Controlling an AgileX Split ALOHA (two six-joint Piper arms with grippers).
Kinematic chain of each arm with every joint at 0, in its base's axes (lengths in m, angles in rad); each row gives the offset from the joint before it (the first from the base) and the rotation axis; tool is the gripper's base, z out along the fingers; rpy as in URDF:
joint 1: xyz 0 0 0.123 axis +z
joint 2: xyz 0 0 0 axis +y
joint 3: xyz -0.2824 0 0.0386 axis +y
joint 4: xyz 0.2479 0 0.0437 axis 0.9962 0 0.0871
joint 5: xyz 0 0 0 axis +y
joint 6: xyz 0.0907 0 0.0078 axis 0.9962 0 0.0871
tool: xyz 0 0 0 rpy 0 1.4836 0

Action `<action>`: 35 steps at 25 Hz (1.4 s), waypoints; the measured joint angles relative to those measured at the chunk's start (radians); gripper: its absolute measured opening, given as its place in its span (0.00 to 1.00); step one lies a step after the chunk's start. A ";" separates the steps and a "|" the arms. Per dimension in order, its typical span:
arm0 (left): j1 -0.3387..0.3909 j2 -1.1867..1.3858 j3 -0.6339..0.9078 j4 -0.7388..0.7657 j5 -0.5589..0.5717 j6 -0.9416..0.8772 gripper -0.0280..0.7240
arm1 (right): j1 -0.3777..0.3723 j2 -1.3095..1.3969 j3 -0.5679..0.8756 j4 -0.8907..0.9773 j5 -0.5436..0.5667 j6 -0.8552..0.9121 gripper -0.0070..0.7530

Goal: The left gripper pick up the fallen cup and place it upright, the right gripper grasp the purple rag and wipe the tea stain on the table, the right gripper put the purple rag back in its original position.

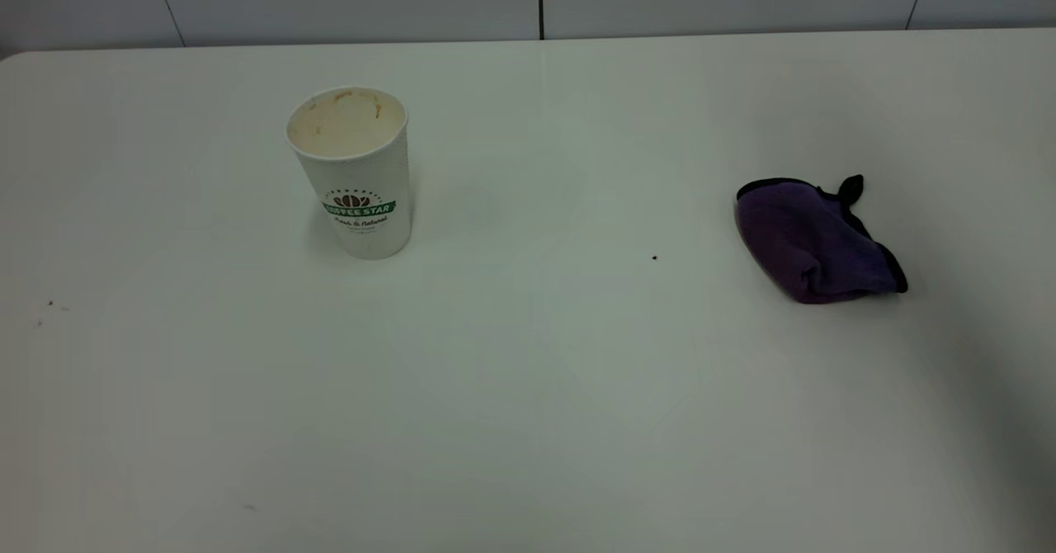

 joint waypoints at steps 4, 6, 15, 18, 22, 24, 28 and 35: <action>0.000 0.000 0.000 0.000 0.000 0.000 0.61 | 0.000 -0.210 0.233 -0.012 0.000 0.019 0.65; 0.000 0.000 0.000 0.000 0.000 0.000 0.61 | 0.000 -0.326 0.356 -0.012 0.000 0.038 0.65; 0.000 0.000 0.000 0.000 -0.001 0.001 0.61 | 0.000 -0.860 0.706 -0.075 -0.058 0.142 0.65; 0.000 0.000 0.000 0.000 -0.001 0.001 0.61 | 0.000 -0.982 0.761 -0.076 -0.070 0.157 0.65; 0.000 0.000 0.000 0.000 -0.001 0.001 0.61 | 0.000 -1.133 0.820 -0.064 -0.084 0.160 0.65; 0.000 0.000 0.000 0.000 -0.001 0.001 0.61 | 0.000 -1.205 0.825 -0.046 -0.085 0.160 0.65; 0.000 0.000 0.000 0.000 -0.001 0.001 0.61 | 0.000 -1.332 0.836 -0.060 -0.100 0.161 0.65; 0.000 0.000 0.000 0.000 -0.001 0.001 0.61 | 0.000 -1.383 0.840 -0.074 -0.100 0.167 0.65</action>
